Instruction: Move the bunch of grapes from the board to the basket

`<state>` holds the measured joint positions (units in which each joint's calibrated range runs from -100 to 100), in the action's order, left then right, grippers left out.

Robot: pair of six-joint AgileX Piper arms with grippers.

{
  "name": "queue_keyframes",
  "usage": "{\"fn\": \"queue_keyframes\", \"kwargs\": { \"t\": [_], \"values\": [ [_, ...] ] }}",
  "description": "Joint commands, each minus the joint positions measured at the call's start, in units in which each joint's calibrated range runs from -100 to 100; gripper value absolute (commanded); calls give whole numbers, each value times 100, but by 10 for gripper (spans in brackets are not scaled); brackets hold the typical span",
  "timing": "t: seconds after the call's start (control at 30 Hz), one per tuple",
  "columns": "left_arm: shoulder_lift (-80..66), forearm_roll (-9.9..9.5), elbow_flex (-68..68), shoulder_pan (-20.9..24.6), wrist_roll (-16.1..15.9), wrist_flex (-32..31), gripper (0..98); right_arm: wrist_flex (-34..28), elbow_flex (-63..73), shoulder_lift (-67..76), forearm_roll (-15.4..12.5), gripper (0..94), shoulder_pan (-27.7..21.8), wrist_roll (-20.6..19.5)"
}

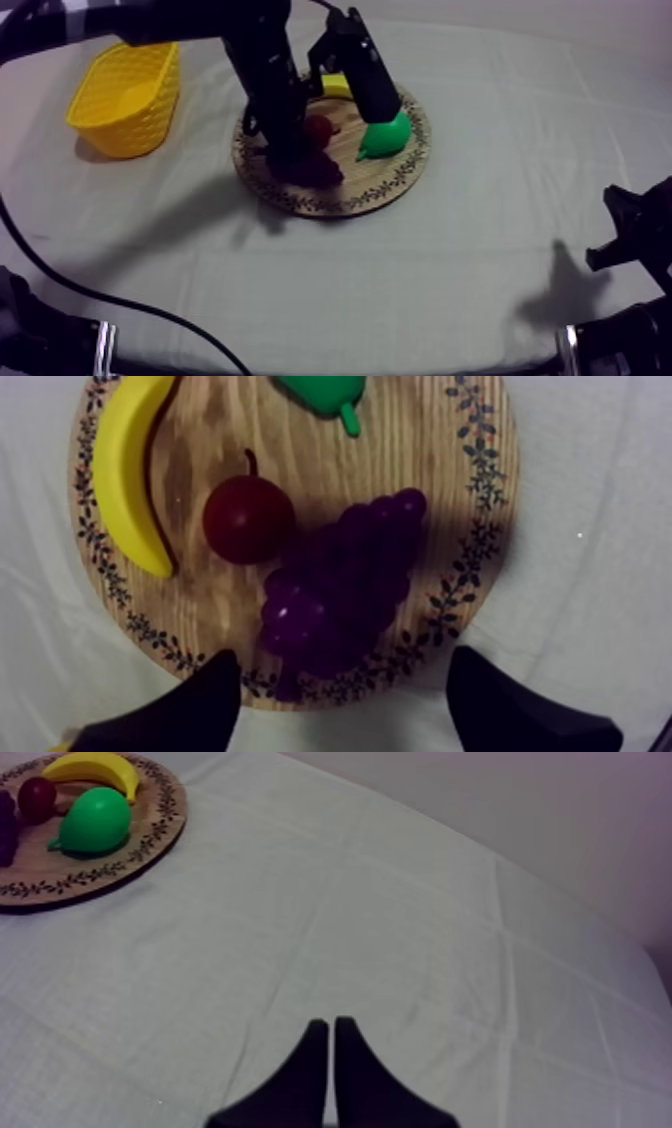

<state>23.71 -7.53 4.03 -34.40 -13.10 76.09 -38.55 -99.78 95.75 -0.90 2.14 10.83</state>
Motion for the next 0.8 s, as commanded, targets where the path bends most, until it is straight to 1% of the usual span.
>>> {"fn": "queue_keyframes", "kwargs": {
  "t": [0.0, 0.4, 0.77],
  "values": [
    [150, -13, -68, 18, -7, 0, 788, 1, 0, 0, -1, 3, 1, 4],
    [709, -79, -191, 128, -21, -185, 797, 1, 0, 0, -1, 3, 1, 4],
    [1103, -255, -314, 84, 69, -294, 803, 1, 0, 0, -1, 3, 1, 4]
  ]
}}
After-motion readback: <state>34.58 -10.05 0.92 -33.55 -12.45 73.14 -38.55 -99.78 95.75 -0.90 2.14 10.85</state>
